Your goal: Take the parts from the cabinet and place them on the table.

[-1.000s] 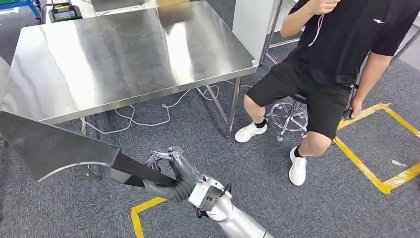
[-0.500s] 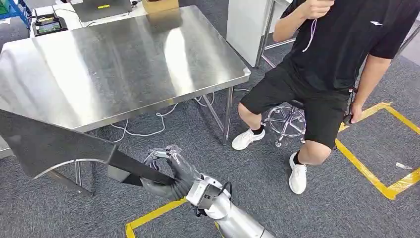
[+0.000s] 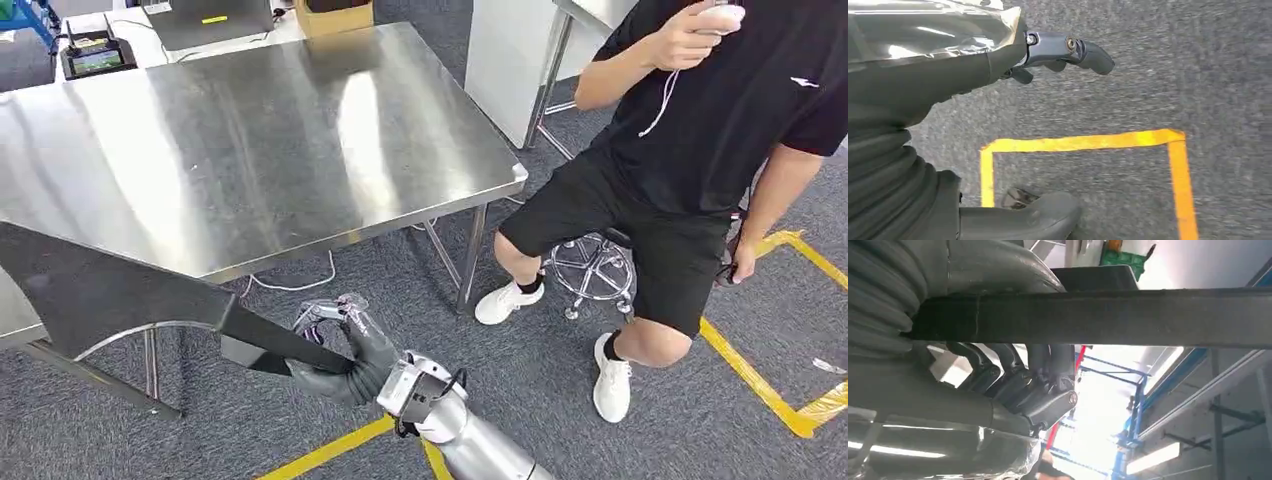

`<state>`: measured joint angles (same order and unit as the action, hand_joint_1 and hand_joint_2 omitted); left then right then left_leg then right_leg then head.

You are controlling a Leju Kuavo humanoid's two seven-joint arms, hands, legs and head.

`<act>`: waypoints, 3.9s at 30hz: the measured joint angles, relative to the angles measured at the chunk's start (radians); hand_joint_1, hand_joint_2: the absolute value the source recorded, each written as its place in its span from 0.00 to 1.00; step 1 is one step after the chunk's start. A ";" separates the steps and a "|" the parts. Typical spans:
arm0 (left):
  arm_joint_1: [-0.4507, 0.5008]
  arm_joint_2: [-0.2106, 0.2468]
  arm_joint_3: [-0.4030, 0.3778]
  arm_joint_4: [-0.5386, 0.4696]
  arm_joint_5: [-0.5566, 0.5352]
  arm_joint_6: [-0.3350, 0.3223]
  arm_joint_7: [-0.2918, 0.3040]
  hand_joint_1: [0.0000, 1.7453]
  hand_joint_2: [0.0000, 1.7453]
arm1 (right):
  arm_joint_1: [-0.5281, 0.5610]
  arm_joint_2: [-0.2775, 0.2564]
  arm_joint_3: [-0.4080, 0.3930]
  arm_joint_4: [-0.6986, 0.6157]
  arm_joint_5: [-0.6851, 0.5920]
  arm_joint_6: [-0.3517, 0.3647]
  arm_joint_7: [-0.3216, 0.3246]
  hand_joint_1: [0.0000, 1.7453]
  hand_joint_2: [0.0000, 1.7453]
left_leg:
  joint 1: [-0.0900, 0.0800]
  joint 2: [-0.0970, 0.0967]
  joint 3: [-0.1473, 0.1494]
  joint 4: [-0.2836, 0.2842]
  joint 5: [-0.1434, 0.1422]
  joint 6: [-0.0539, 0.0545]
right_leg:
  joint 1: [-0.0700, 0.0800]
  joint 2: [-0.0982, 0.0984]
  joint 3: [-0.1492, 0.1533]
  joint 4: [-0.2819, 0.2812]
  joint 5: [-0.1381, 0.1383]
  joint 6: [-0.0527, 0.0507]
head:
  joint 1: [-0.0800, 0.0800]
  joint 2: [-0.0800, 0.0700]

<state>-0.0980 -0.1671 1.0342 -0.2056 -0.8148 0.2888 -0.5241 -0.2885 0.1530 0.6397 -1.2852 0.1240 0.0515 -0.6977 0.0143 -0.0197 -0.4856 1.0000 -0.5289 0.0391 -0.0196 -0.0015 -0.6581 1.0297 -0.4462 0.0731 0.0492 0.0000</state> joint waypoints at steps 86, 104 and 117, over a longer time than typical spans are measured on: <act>-0.006 0.005 0.015 0.000 -0.020 0.016 0.027 0.00 1.00 | -0.007 0.021 0.011 0.043 0.119 -0.111 0.016 1.00 1.00 | -0.011 -0.002 -0.078 -0.024 0.099 0.038 | 0.012 0.002 -0.004 0.266 -0.199 -0.053 | 0.009 0.000; -0.011 -0.001 0.049 0.001 -0.021 0.037 0.040 0.00 1.00 | -0.324 0.174 0.079 0.261 0.579 -0.369 0.323 1.00 1.00 | 0.040 0.019 -0.131 0.106 0.013 -0.076 | -0.028 0.003 0.037 -0.017 0.032 -0.063 | -0.002 0.000; -0.016 -0.010 0.048 0.007 -0.069 0.014 0.062 0.00 1.00 | -0.593 0.202 0.414 0.535 0.736 -0.445 0.681 1.00 1.00 | 0.027 -0.001 -0.105 0.038 0.055 -0.042 | -0.015 0.001 0.070 -0.050 0.028 -0.036 | 0.001 0.000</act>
<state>-0.1143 -0.1774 1.0819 -0.1984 -0.8835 0.3025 -0.4620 -0.8811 0.3551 1.0538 -0.7499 0.8602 -0.3933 -0.0167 0.0416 -0.0203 -0.5907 1.0376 -0.4737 -0.0025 -0.0349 -0.0009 -0.5880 0.9795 -0.4186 0.0376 0.0504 0.0004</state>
